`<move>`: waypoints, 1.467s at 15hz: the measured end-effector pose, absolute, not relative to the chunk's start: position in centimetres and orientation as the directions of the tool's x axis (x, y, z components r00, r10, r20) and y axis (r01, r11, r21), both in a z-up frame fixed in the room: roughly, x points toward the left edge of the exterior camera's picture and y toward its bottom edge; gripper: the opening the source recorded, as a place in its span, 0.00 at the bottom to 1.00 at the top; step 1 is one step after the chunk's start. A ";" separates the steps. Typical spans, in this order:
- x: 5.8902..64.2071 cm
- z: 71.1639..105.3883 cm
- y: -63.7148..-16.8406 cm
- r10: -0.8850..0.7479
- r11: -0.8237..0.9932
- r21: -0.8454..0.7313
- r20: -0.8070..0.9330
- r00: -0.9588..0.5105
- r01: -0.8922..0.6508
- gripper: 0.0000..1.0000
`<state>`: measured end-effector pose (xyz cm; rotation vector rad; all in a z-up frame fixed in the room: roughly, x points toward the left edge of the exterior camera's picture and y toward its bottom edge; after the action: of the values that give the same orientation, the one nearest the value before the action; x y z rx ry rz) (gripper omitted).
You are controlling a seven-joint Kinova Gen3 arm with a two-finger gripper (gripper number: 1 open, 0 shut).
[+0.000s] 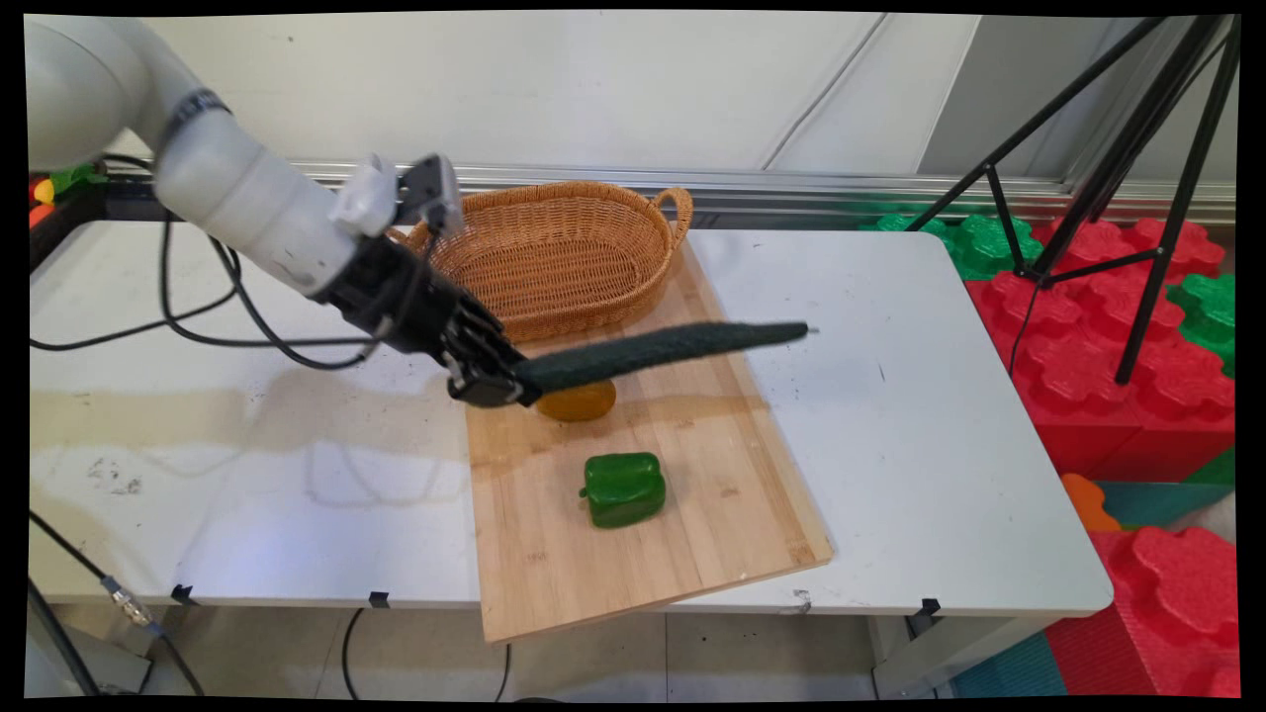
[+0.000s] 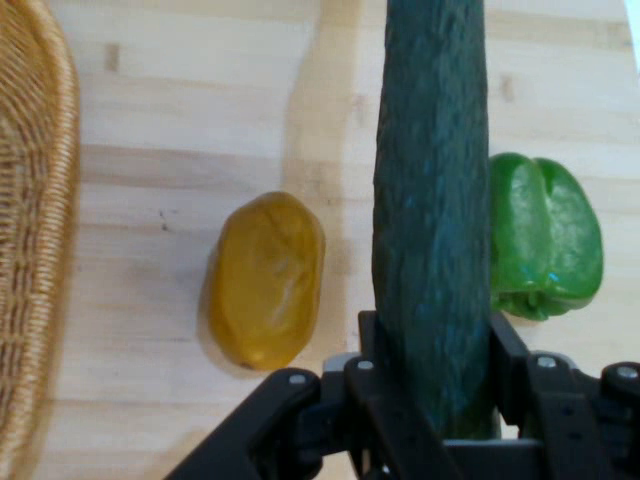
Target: Place the picked object in the vegetable basket
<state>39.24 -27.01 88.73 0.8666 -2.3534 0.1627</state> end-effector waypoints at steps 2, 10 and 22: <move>40.2 89.8 -26.8 -0.542 0.773 0.084 0.601 -0.587 -0.629 0.00; 44.4 93.0 -27.2 -0.557 0.724 0.033 0.617 -0.556 -0.689 0.00; 51.5 91.7 -32.6 -0.637 0.572 -0.063 0.595 -0.490 -0.818 0.00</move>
<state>51.49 -32.55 91.75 1.1618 -2.2863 0.4634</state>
